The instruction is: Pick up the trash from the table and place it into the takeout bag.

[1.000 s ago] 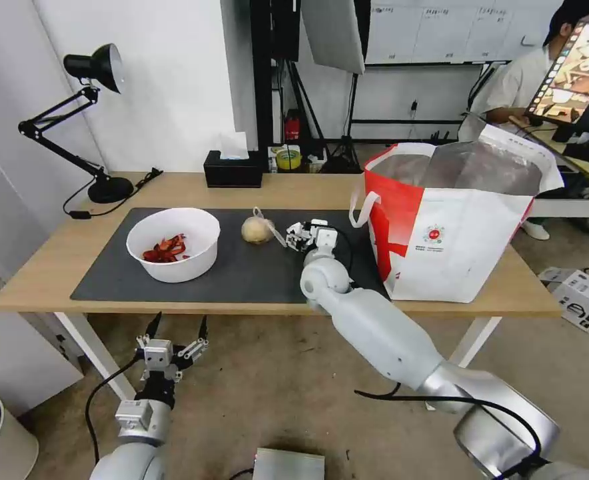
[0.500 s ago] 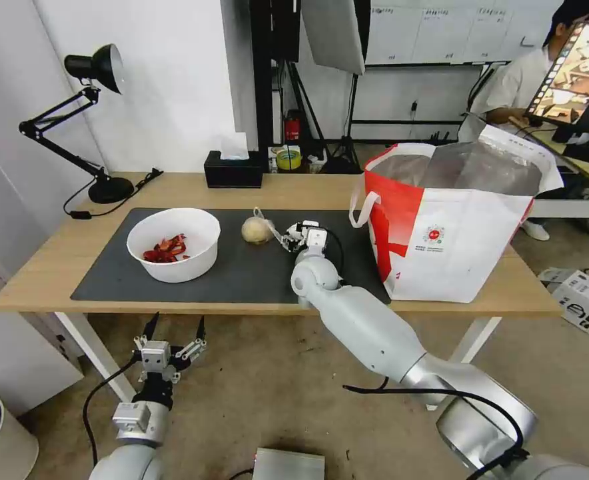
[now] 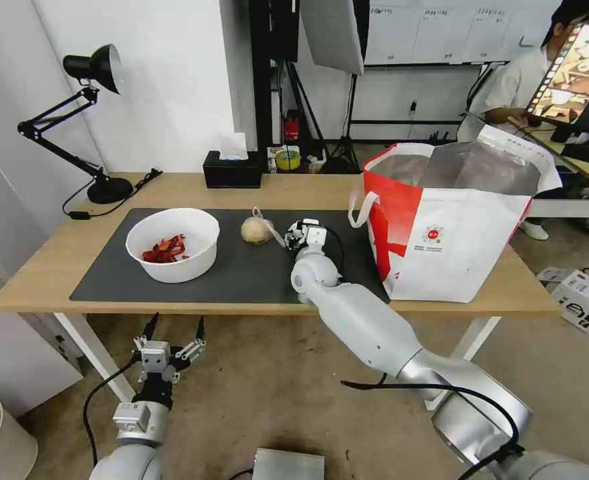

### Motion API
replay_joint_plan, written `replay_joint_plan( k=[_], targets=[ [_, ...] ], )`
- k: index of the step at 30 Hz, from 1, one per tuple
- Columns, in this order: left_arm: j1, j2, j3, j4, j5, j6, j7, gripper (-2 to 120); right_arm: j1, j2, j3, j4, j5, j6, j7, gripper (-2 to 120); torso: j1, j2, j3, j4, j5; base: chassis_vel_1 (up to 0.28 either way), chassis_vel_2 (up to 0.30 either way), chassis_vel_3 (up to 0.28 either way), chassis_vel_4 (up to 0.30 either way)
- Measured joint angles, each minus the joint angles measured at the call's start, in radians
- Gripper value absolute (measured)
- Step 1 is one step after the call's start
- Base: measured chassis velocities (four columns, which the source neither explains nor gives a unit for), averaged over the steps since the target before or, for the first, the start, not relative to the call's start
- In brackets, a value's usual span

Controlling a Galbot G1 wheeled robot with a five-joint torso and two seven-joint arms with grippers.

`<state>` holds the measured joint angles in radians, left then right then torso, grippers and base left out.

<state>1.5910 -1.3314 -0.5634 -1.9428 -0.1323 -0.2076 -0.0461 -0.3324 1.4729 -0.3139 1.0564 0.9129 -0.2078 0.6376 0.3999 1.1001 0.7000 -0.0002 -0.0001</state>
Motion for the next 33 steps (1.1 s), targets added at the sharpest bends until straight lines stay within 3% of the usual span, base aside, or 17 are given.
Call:
replay_joint_plan(
  k=[14, 19, 33],
  targets=[
    [-0.008, -0.002, 0.004, 0.014, 0.001, -0.003, 0.000, 100, -0.016, -0.017, -0.006, 0.025, -0.005, 0.002, -0.007, 0, 0.000, 0.000, 0.000, 0.0005, 0.0001, 0.000, 0.000, 0.000, 0.000],
    [-0.011, 0.003, 0.005, 0.016, 0.001, -0.004, 0.001, 100, -0.025, -0.031, -0.007, 0.062, 0.006, -0.001, 0.001, 0, 0.000, 0.000, 0.000, 0.0005, 0.0002, 0.000, 0.000, 0.000, 0.000],
    [-0.009, 0.044, 0.004, 0.051, 0.001, -0.028, 0.001, 100, -0.059, -0.147, -0.057, 0.328, 0.126, -0.028, 0.155, 0, 0.000, 0.000, 0.000, 0.0003, 0.0001, 0.000, 0.000, 0.000, 0.000]
  ],
)
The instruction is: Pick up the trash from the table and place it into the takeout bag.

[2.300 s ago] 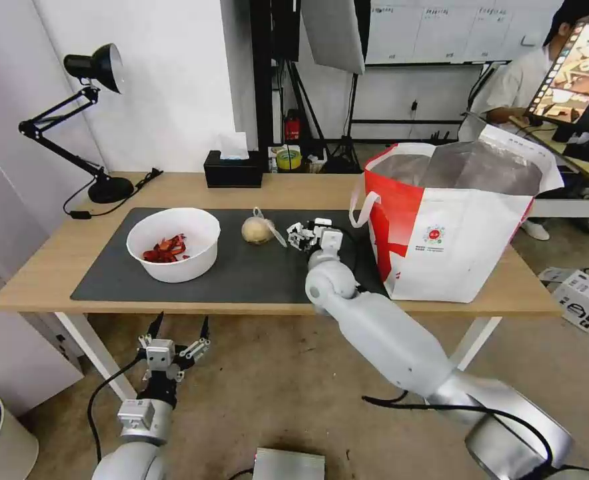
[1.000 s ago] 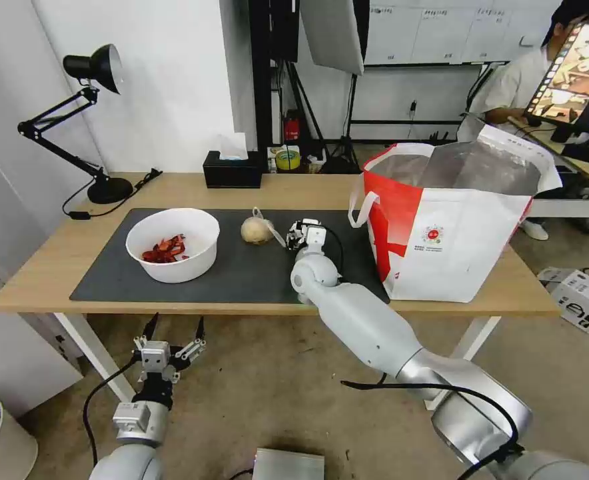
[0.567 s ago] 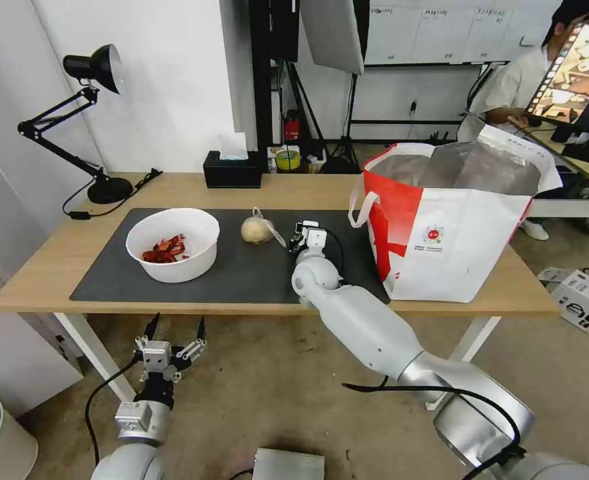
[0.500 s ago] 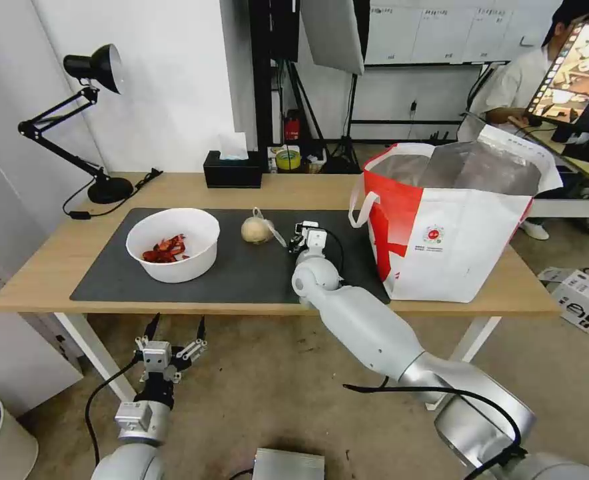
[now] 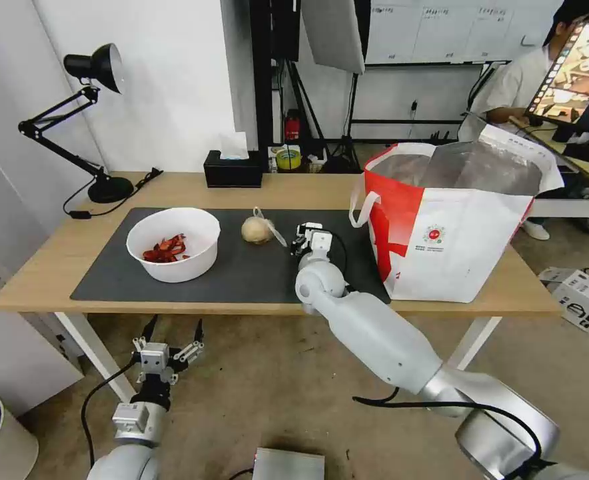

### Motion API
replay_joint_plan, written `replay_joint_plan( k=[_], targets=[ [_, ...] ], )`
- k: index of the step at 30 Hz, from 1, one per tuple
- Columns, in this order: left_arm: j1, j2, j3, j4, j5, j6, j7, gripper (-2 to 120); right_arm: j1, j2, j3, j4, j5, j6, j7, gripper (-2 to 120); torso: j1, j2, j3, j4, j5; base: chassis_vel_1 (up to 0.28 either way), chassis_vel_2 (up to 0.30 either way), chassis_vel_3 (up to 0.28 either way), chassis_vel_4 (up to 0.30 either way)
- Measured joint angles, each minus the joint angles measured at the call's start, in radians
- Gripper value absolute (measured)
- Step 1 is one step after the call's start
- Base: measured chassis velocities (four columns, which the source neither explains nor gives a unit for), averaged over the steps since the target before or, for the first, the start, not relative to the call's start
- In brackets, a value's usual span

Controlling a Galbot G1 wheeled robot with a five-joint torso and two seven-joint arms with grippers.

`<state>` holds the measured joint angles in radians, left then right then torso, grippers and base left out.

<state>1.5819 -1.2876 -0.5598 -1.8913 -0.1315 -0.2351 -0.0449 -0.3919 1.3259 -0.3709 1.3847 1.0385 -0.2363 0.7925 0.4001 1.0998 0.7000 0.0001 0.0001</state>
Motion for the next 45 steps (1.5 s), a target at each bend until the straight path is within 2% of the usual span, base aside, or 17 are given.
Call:
replay_joint_plan(
  k=[4, 17, 28, 39, 45],
  targets=[
    [0.002, 0.000, 0.001, 0.001, -0.001, -0.001, 0.000, 100, 0.008, -0.035, -0.004, 0.067, 0.021, -0.006, 0.012, 0, 0.000, 0.000, 0.000, -0.0002, -0.0001, 0.000, 0.000, 0.000, 0.000],
    [0.006, -0.001, -0.004, 0.007, -0.001, -0.006, 0.002, 100, -0.029, -0.057, 0.042, 0.189, 0.015, -0.011, 0.019, 0, 0.000, 0.000, 0.000, -0.0001, -0.0001, 0.000, 0.000, 0.000, 0.000],
    [0.010, -0.008, -0.013, 0.004, -0.001, -0.008, 0.001, 100, -0.005, -0.083, 0.064, 0.267, 0.012, -0.019, 0.024, 0, 0.000, 0.000, 0.000, -0.0001, 0.0000, 0.000, 0.000, 0.000, 0.000],
    [0.018, -0.006, -0.025, -0.006, -0.002, -0.005, -0.001, 100, 0.134, -0.112, 0.137, 0.415, 0.062, -0.074, 0.072, 0, 0.000, 0.000, 0.000, 0.0000, -0.0001, 0.000, 0.000, 0.000, 0.000],
    [0.019, -0.007, -0.026, -0.008, -0.002, -0.005, -0.001, 100, 0.218, -0.154, 0.192, 0.425, 0.102, -0.137, 0.126, 0, 0.000, 0.000, 0.000, 0.0001, -0.0001, 0.000, 0.000, 0.000, 0.000]
  ],
)
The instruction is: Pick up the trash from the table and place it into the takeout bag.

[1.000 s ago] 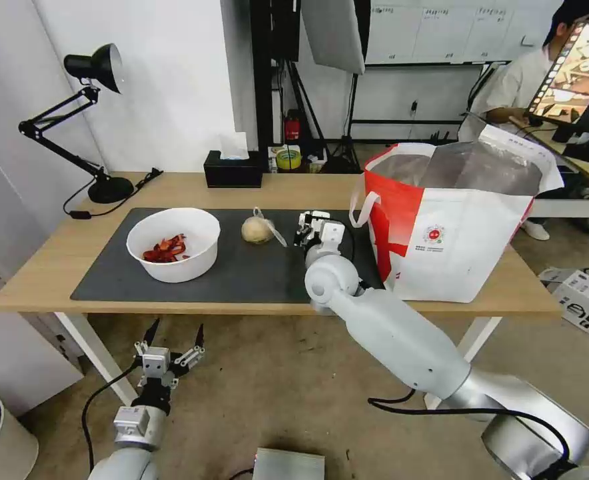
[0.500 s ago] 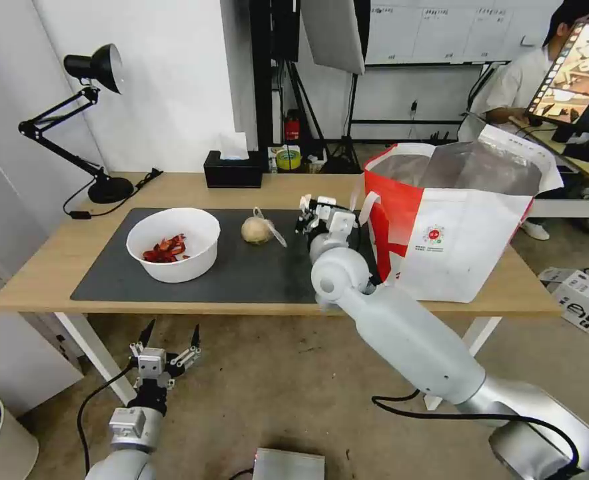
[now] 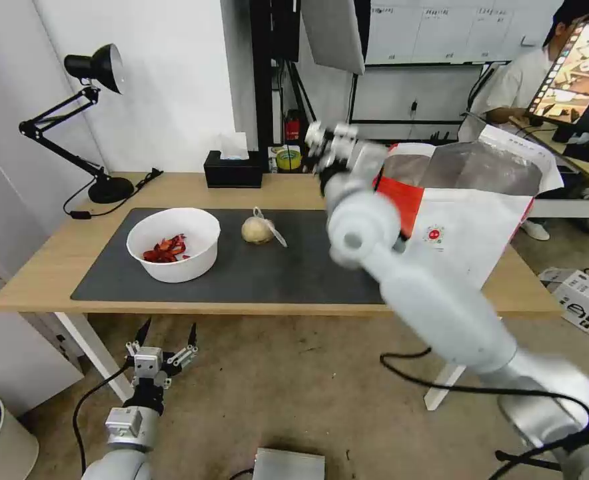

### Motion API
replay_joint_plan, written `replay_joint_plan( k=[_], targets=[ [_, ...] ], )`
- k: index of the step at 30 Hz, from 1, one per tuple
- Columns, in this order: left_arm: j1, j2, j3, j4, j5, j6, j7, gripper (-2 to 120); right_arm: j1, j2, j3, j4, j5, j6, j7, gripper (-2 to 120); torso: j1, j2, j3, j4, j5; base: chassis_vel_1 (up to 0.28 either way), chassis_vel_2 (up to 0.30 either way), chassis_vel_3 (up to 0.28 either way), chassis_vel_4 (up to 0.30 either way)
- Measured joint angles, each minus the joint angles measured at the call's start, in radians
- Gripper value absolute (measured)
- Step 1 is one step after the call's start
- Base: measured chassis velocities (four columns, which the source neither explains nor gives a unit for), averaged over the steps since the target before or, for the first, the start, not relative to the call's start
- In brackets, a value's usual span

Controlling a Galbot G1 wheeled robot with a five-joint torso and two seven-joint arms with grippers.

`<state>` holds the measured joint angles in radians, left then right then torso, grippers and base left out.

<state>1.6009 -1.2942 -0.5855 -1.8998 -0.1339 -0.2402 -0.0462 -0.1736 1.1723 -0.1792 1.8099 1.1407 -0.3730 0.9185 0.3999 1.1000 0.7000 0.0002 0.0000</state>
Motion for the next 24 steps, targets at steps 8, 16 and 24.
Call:
replay_joint_plan(
  k=[8, 16, 24],
  targets=[
    [-0.006, -0.002, 0.007, -0.002, 0.000, 0.001, 0.000, 100, 0.044, -0.127, 0.112, -0.028, 0.072, -0.117, 0.083, 0, 0.000, 0.000, 0.000, -0.0002, 0.0004, 0.000, 0.000, 0.000, 0.000],
    [-0.012, -0.004, 0.028, -0.016, 0.005, 0.003, 0.005, 100, -0.032, -0.271, 0.208, -0.046, 0.201, -0.196, 0.156, 0, 0.000, 0.000, 0.000, -0.0005, 0.0003, 0.000, 0.000, 0.000, 0.000],
    [-0.009, -0.005, 0.035, -0.026, 0.011, 0.003, 0.009, 100, -0.172, -0.317, 0.259, -0.005, 0.274, -0.231, 0.213, 0, 0.000, 0.000, 0.000, -0.0003, 0.0003, 0.000, 0.000, 0.000, 0.000]
  ],
)
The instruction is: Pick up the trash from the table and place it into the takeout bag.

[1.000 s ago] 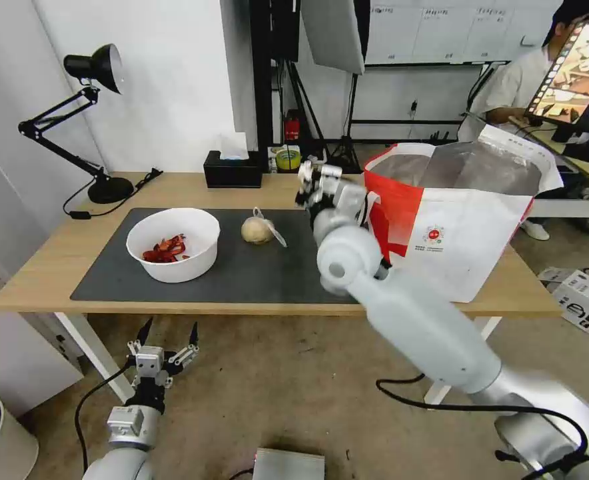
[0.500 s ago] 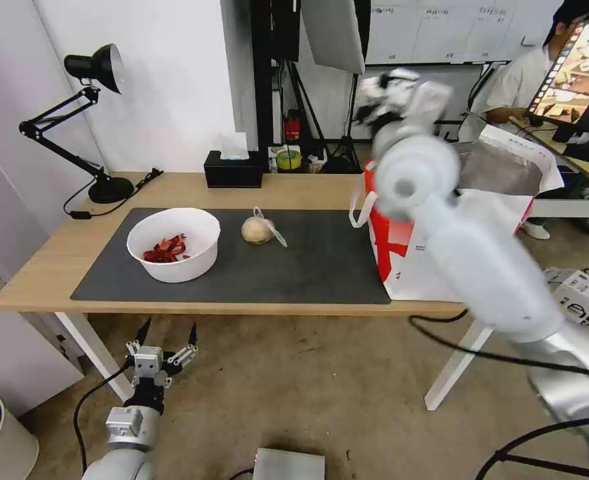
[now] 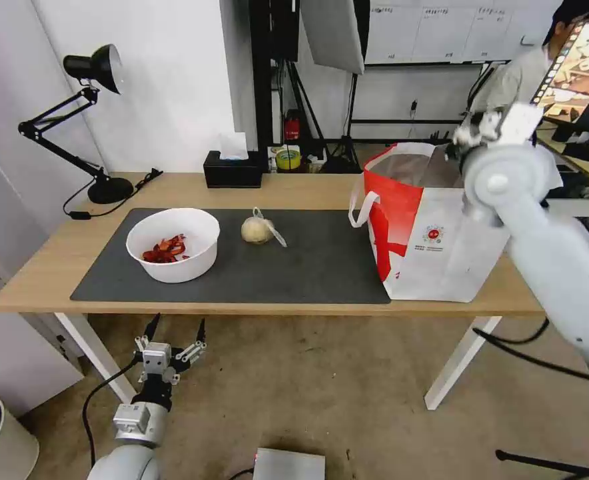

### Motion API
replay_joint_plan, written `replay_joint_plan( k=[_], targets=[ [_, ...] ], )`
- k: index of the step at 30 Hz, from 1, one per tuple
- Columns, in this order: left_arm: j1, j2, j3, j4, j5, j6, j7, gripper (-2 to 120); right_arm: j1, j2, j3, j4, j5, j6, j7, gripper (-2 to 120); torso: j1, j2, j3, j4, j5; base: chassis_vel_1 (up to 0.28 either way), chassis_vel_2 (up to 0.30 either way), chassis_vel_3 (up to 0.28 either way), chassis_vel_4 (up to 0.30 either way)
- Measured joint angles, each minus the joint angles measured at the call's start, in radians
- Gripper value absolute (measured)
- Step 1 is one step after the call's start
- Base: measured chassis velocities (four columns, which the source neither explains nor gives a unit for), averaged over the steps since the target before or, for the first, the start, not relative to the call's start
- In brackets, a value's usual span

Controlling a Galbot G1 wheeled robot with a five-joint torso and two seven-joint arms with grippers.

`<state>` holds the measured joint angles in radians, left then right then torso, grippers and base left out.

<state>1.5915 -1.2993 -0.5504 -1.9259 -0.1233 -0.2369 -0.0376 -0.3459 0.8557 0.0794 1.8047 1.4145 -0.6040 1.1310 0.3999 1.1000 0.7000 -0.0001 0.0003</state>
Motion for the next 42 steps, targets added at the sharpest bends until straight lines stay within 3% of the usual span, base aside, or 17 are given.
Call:
replay_joint_plan(
  k=[26, 28, 34, 41, 42],
  targets=[
    [0.017, -0.013, 0.003, -0.020, 0.015, 0.000, 0.002, 100, -0.026, -0.035, 0.023, 0.057, 0.049, 0.016, 0.013, 90, 0.000, 0.000, 0.000, 0.0001, -0.0003, 0.000, 0.000, 0.000, 0.000],
    [0.019, -0.013, 0.002, -0.023, 0.015, 0.000, 0.002, 100, -0.020, -0.040, 0.023, 0.073, 0.036, 0.050, -0.042, 98, 0.000, 0.000, 0.000, 0.0001, -0.0003, 0.000, 0.000, 0.000, 0.000],
    [0.021, -0.012, -0.001, -0.025, 0.015, 0.000, 0.002, 100, -0.013, -0.058, 0.022, 0.104, -0.030, 0.106, -0.141, 100, 0.000, 0.000, 0.000, 0.0001, -0.0003, 0.000, 0.000, 0.000, 0.000],
    [0.021, -0.013, -0.002, -0.025, 0.015, 0.000, 0.002, 100, -0.037, -0.137, 0.017, 0.223, -0.196, 0.276, -0.438, 100, 0.000, 0.000, 0.000, 0.0002, -0.0002, 0.000, 0.000, 0.000, 0.000],
    [0.021, -0.013, -0.002, -0.025, 0.015, 0.000, 0.002, 100, -0.037, -0.137, 0.017, 0.223, -0.196, 0.276, -0.438, 100, 0.000, 0.000, 0.000, 0.0002, -0.0002, 0.000, 0.000, 0.000, 0.000]
  ],
)
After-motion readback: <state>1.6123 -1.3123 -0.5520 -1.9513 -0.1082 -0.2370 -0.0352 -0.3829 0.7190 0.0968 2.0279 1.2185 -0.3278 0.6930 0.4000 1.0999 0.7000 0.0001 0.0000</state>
